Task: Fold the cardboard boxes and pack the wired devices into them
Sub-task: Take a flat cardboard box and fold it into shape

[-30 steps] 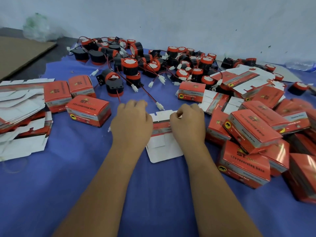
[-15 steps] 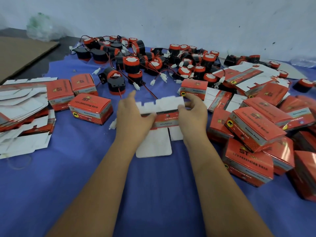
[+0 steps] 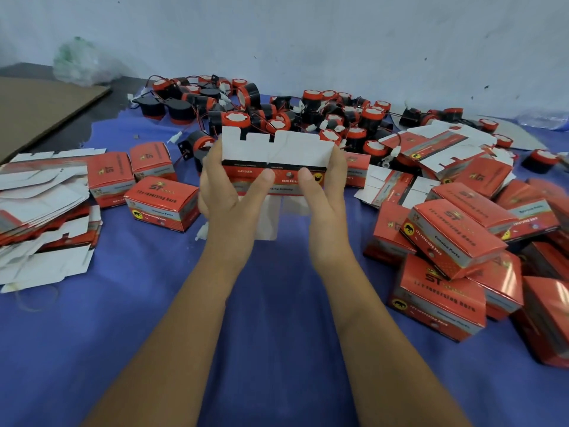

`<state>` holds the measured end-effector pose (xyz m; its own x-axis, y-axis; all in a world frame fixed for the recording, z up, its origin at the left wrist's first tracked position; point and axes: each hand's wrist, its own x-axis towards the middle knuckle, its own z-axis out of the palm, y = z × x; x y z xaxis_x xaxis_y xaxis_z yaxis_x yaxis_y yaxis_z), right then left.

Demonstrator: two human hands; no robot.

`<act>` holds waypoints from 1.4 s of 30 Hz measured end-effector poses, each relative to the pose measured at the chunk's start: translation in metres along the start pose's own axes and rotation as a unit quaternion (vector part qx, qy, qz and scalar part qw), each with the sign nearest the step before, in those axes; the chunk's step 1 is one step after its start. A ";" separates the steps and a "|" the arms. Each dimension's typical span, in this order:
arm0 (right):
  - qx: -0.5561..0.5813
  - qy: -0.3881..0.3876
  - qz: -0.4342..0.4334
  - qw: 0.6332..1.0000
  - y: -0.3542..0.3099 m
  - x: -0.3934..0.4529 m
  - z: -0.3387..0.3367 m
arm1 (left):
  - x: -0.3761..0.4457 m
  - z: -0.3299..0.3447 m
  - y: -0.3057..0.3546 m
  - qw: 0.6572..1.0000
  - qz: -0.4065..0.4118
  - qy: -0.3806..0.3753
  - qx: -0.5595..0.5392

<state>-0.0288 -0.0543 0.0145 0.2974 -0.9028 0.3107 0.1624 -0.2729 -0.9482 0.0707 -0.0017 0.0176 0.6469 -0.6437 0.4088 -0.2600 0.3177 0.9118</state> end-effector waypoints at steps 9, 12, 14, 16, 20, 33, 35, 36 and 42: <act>0.110 -0.047 -0.040 0.992 -0.001 -0.001 0.005 | -0.006 0.003 -0.002 0.994 0.073 -0.071 -0.045; 0.150 -0.051 -0.018 0.987 -0.005 0.003 0.000 | -0.009 0.006 -0.001 0.987 0.082 -0.117 -0.068; 0.139 -0.050 -0.005 0.989 -0.005 0.004 -0.001 | -0.013 0.009 0.002 0.984 0.090 -0.148 -0.044; 0.124 -0.039 -0.007 0.992 -0.005 0.005 -0.001 | -0.014 0.011 0.005 0.986 0.082 -0.144 -0.001; 0.168 0.003 0.016 0.986 -0.005 0.010 -0.012 | -0.009 0.007 0.001 0.984 0.079 -0.137 0.083; -0.022 -0.018 0.000 1.000 0.000 -0.003 -0.001 | 0.015 -0.007 -0.007 0.988 0.063 0.125 0.068; -0.065 -0.111 -0.016 0.992 0.002 -0.005 0.007 | 0.015 -0.006 -0.008 0.989 0.052 0.129 0.056; -0.069 -0.150 -0.026 0.986 0.004 -0.005 0.011 | 0.013 -0.004 -0.006 0.990 0.048 0.121 0.060; -0.053 -0.128 -0.014 0.990 0.010 0.000 0.011 | 0.003 0.001 0.001 0.989 0.091 -0.021 0.114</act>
<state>-0.0169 -0.0533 0.0060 0.5256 -0.7838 0.3307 0.0783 -0.3425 -0.9363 0.0715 -0.0043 0.0195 0.5457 -0.6191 0.5647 -0.5274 0.2700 0.8056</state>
